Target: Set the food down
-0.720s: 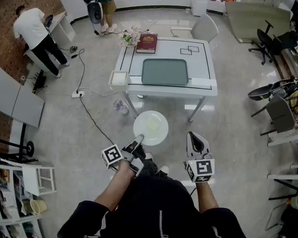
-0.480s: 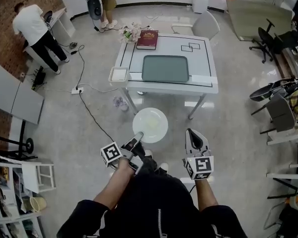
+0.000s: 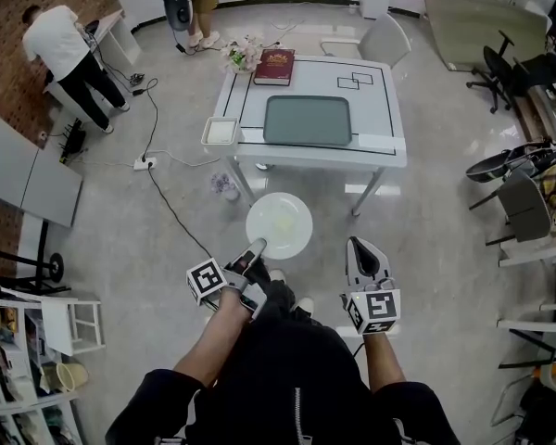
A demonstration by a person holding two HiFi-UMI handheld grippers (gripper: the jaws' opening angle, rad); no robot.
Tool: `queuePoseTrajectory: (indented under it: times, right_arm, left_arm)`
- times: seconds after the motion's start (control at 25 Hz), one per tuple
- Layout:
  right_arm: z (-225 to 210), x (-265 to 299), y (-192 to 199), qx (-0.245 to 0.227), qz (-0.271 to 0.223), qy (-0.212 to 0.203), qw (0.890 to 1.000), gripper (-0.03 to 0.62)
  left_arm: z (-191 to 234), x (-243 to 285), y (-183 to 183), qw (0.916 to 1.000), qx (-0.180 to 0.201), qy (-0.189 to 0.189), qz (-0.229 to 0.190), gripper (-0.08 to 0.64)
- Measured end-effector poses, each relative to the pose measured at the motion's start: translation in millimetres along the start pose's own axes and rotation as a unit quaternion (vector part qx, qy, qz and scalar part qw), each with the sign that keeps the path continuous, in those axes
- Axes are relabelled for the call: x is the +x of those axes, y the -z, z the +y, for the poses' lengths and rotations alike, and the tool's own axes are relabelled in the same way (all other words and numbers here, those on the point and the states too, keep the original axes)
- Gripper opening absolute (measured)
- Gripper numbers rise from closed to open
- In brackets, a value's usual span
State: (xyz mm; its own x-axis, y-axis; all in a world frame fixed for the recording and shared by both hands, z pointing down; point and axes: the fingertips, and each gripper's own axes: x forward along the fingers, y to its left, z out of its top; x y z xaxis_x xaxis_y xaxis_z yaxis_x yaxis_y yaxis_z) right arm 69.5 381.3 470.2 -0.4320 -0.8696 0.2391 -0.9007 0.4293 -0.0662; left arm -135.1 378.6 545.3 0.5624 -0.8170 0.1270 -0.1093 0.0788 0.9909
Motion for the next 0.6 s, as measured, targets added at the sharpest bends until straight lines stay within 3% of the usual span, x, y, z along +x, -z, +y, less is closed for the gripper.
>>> queuePoseTrajectory:
  times: [0.6]
  right_arm:
    - [-19.7, 19.9, 1.2, 0.001, 0.001, 0.008, 1.0, 0.008]
  left_arm:
    - [7.9, 33.6, -8.2, 0.9999, -0.006, -0.01, 0.002, 0.012]
